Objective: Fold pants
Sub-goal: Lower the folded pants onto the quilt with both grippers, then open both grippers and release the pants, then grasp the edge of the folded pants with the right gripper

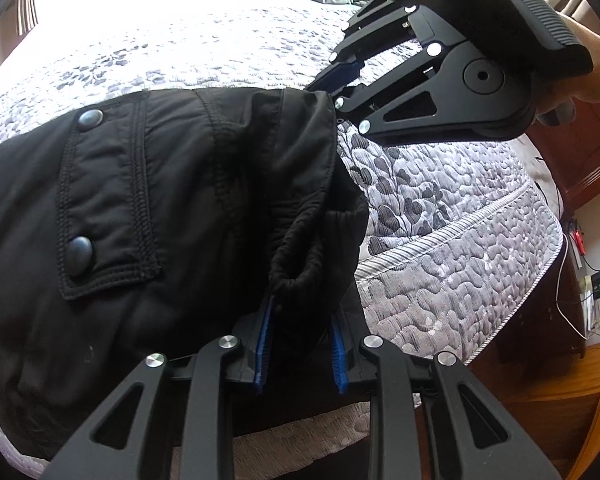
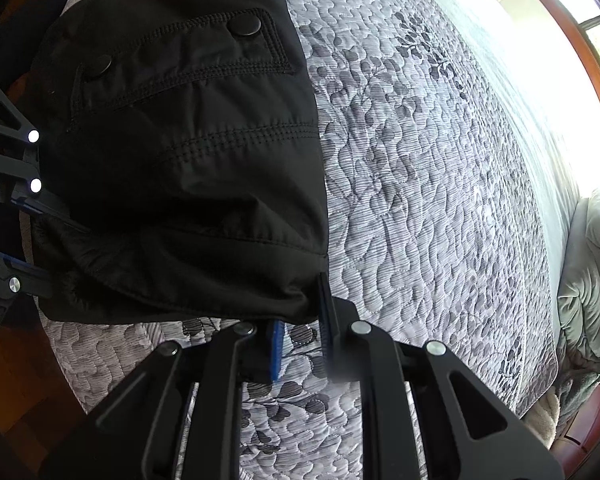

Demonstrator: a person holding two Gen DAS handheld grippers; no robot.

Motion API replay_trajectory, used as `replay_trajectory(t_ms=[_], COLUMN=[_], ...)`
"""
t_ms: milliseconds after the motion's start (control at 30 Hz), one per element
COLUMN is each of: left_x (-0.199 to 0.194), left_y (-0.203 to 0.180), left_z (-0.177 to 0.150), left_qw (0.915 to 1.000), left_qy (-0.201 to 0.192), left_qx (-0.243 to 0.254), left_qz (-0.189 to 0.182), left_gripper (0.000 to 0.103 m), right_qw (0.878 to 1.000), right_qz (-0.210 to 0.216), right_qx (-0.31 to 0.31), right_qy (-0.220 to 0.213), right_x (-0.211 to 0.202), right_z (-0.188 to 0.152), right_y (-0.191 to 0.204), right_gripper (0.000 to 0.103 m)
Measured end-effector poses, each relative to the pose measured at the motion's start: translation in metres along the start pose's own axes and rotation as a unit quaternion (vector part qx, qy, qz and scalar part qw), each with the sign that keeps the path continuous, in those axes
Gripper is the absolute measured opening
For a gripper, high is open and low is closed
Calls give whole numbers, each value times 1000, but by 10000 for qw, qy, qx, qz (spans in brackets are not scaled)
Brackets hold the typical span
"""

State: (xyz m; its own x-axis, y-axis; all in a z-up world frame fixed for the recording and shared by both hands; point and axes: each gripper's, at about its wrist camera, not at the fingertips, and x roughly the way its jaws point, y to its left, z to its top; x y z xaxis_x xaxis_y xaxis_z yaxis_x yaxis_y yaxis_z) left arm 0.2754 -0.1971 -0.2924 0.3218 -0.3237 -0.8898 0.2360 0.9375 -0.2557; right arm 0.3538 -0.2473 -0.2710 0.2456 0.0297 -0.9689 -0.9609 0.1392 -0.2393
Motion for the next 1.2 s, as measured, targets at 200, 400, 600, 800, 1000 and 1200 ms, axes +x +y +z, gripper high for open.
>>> replay_trajectory(t_ms=[200,400,600,800,1000,1200], left_x=[-2,-26,-83,-120,-138,-134], left_y=[0,5,26,83,152,214], left_z=[-9,-17,-33,-50,-67,-74], left_qw=[9997,9956,9885,9861,9852,9803], left_qy=[-205,-449,-1009,-1214,-1275,-1169], left_qx=[116,66,92,-593,-1029,-1571], left_qz=[-94,-818,-1125,-965,-500,-235], left_gripper=[29,50,74,83,87,89], right_qw=[9993,9847,8861,8394,8166,7747], right_qz=[-249,-26,1172,2156,2057,1920], right_qx=[254,1732,4361,4460,5122,5660], right_qy=[103,206,-1048,-2237,-1689,-2064], right_x=[-2,-22,-55,-65,-7,-46], right_z=[-6,-40,-92,-47,-81,-90], right_y=[-4,-29,-40,20,57,37], right_gripper=[39,56,55,50,21,51])
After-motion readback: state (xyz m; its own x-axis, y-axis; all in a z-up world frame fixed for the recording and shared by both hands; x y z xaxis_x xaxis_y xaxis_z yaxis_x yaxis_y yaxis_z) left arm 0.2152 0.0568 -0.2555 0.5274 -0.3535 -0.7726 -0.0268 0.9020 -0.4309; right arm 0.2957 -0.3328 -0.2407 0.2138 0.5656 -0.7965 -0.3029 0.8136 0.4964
